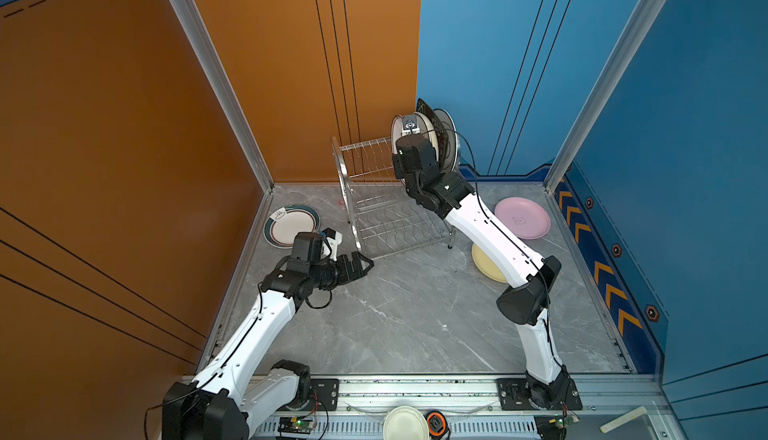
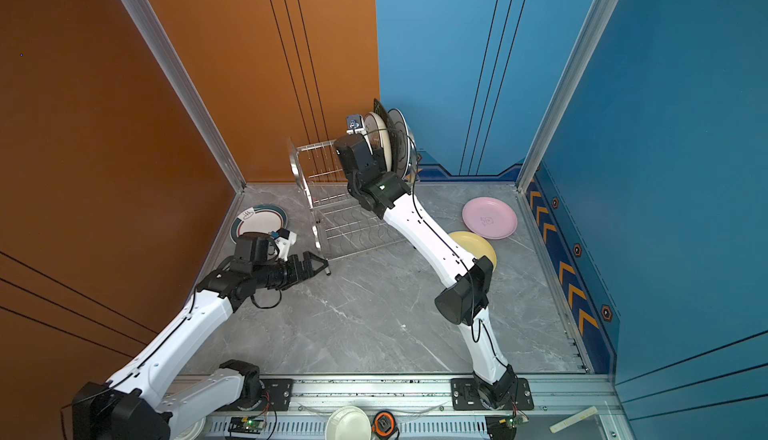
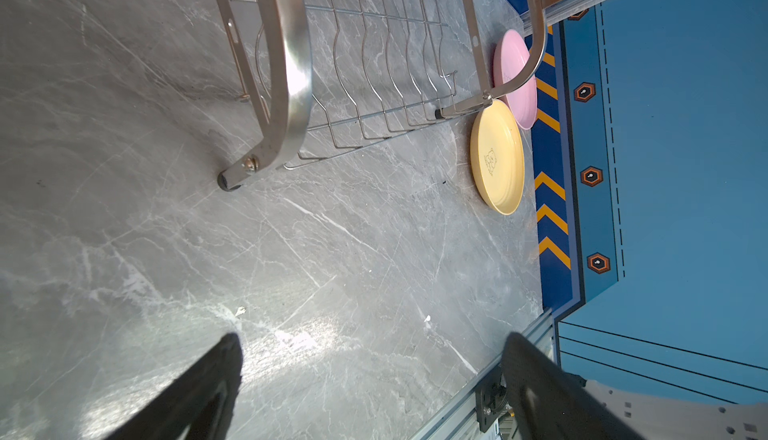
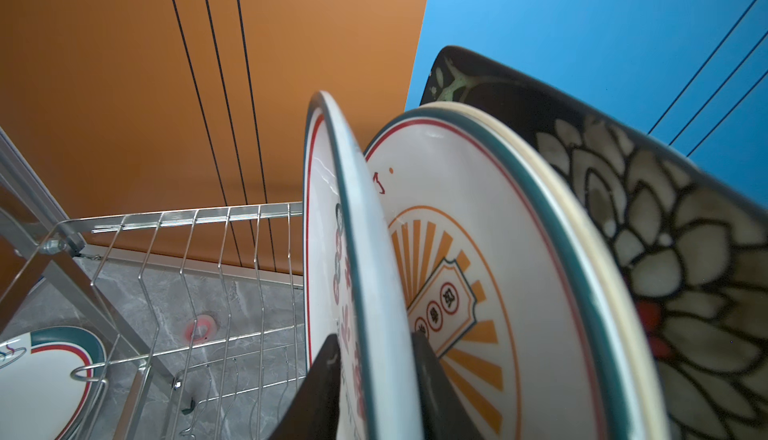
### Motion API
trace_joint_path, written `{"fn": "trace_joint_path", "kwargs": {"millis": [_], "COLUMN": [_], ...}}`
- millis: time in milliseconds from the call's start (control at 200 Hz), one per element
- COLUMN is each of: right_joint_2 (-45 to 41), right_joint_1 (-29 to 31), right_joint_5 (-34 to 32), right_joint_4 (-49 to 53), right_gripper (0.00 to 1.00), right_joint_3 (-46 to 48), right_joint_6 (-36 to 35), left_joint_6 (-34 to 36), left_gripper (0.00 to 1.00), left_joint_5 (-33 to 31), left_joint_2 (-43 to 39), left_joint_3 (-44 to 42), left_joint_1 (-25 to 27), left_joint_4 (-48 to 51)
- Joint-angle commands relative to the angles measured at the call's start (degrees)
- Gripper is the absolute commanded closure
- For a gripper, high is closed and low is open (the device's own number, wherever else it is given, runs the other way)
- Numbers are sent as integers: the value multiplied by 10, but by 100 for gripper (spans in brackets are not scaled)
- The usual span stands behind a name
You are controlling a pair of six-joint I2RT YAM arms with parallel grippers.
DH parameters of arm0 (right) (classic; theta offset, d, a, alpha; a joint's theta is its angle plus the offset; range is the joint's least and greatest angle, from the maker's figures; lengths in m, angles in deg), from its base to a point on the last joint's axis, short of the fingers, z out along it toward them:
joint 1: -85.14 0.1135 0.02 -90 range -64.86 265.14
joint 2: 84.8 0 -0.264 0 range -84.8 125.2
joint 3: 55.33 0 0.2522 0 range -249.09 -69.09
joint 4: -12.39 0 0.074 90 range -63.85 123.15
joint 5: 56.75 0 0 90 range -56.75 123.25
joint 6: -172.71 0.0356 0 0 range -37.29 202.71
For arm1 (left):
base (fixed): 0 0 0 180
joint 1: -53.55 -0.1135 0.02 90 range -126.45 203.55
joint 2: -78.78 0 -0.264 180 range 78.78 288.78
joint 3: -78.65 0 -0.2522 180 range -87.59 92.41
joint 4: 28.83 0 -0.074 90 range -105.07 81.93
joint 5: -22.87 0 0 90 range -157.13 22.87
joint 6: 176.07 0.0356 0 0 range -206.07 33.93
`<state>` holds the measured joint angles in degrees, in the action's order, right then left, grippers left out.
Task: Load the plates into the dish rack
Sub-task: 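Lower the printed plate into the rack beside the sunburst plate with the right gripper, then open the right gripper and lift it off the printed plate, then move the right gripper down to the yellow bear plate's rim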
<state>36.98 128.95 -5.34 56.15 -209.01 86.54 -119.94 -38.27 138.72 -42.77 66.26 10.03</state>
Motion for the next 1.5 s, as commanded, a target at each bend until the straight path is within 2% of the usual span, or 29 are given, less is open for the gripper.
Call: {"fn": "trace_joint_path", "kwargs": {"millis": [0,541,846,1006,1156,1336,1497], "right_joint_2": [-21,-82,-175,-245,-327,-422,-481], "right_joint_1": [3,39,53,54,35,-32,-133], "right_joint_5": [-1,-14,10,33,69,151,223], "right_joint_4": [13,43,78,95,94,93,90], "right_gripper": [66,41,35,34,32,32,29], "right_joint_3": [0,11,100,188,319,484,595], "right_joint_6": [2,-8,51,86,112,193,253], "left_joint_6": [6,2,2,3,6,7,6], "left_gripper": [2,2,2,2,2,2,2], "left_joint_5": [-8,-11,-7,-3,1,9,16], "left_joint_2": [-11,-30,-31,-29,-25,-19,-10], "left_joint_3": [10,2,0,0,1,-2,-7], "left_joint_1": [2,9,12,15,17,21,25], "left_joint_4": [2,2,2,1,0,-5,-14]}}
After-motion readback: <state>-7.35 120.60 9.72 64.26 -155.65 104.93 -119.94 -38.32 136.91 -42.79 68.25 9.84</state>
